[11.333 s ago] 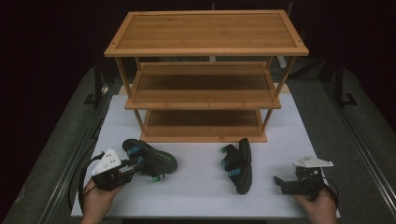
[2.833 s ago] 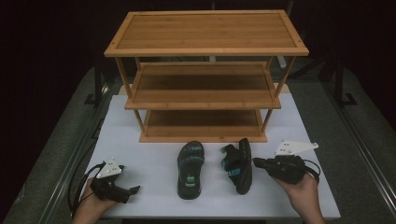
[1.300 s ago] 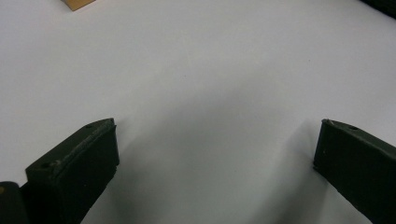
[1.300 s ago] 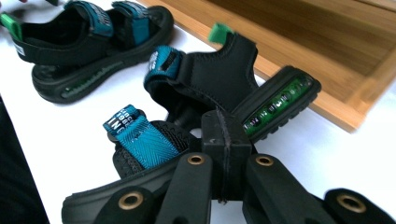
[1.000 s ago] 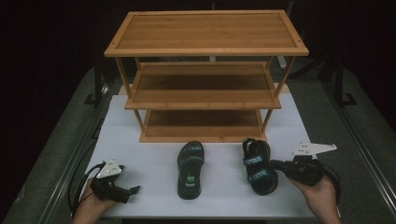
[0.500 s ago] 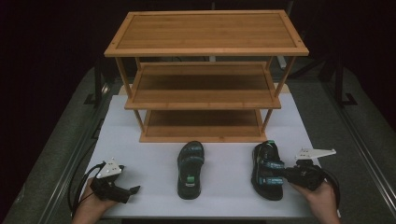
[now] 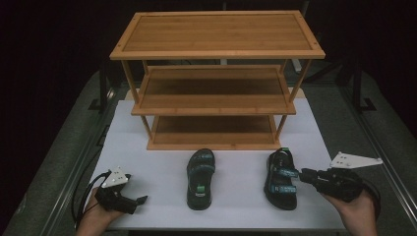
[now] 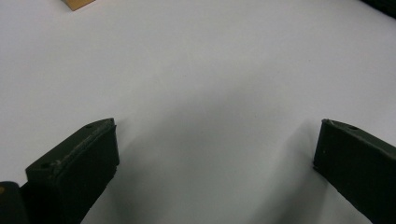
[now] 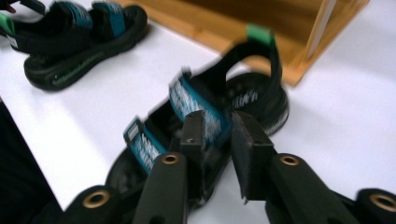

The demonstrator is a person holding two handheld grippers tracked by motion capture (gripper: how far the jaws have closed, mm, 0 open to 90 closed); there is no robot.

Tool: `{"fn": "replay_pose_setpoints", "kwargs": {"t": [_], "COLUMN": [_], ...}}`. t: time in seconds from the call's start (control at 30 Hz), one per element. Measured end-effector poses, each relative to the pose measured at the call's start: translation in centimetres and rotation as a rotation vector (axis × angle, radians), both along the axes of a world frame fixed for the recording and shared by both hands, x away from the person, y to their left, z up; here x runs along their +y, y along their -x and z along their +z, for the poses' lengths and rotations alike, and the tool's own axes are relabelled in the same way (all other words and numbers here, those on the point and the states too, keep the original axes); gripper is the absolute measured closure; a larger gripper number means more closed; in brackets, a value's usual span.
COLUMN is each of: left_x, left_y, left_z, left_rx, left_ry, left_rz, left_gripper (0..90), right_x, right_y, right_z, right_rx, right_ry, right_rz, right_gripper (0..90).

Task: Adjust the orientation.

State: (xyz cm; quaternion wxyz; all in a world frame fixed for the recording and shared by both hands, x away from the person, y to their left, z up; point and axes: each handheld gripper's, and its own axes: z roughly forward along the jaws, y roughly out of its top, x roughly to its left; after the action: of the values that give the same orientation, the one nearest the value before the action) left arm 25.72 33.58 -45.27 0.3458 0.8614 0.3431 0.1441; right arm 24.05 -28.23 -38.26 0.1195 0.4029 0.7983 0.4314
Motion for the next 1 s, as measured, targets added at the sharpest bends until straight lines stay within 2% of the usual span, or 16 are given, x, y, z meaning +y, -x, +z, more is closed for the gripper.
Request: {"fn": "replay_pose_setpoints", "kwargs": {"t": [0.13, 0.27, 0.37, 0.5, 0.57, 0.7, 0.77, 1.0], "left_x": [0.0, 0.0, 0.0, 0.0, 0.0, 0.0, 0.0, 0.0], "left_y": [0.0, 0.0, 0.0, 0.0, 0.0, 0.0, 0.0, 0.0], "left_z": [0.0, 0.0, 0.0, 0.0, 0.0, 0.0, 0.0, 0.0], "left_rx": [0.0, 0.0, 0.001, 0.001, 0.001, 0.0, 0.0, 0.0], "left_ry": [0.003, 0.003, 0.003, 0.004, 0.003, 0.004, 0.005, 0.005], "left_rz": [0.003, 0.002, 0.002, 0.002, 0.002, 0.002, 0.003, 0.003], "left_gripper": [0.0, 0.0, 0.0, 0.0, 0.0, 0.0, 0.0, 0.0], "right_x": [0.5, 1.6, 2.4, 2.9, 3.1, 3.2, 3.2, 1.6], "right_y": [-1.3, -3.7, -6.1, -8.1, -8.8, -9.1, -9.0, -7.2], "right_z": [1.6, 2.5, 2.6, 1.9, 1.4, 1.2, 1.3, 2.2], "right_rx": [-0.04, -0.064, -0.046, -0.007, 0.01, 0.008, 0.0, -0.015], "right_ry": [0.006, 0.044, 0.062, 0.069, 0.078, 0.062, 0.071, 0.079], "right_rz": [0.01, 0.019, 0.026, 0.041, 0.043, 0.049, 0.049, 0.016], "right_gripper": [68.2, 65.1, 63.6, 63.4, 66.9, 79.9, 83.3, 84.5]}}
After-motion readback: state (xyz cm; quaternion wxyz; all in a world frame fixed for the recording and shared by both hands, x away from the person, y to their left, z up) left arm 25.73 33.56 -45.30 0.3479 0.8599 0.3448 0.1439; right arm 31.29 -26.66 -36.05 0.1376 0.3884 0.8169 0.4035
